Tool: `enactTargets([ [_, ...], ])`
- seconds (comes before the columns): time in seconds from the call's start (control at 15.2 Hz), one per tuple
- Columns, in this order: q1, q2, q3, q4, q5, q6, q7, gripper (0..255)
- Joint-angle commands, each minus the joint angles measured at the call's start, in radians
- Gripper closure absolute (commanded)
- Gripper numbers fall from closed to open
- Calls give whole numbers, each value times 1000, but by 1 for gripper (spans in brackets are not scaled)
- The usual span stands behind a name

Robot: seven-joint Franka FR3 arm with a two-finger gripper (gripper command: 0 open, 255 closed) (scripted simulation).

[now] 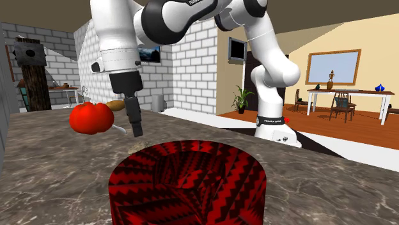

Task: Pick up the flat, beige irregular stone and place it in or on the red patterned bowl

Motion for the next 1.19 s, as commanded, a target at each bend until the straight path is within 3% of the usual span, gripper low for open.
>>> enactTargets([
  [0.0,12,33,1,26,-9,5,2,0],
  [0.46,13,62,-7,-22,-22,81,11,0],
  [0.92,13,62,-7,-22,-22,80,11,0],
  [0.99,13,62,-7,-22,-22,80,11,255],
  [1.12,13,62,-7,-22,-22,81,11,255],
])
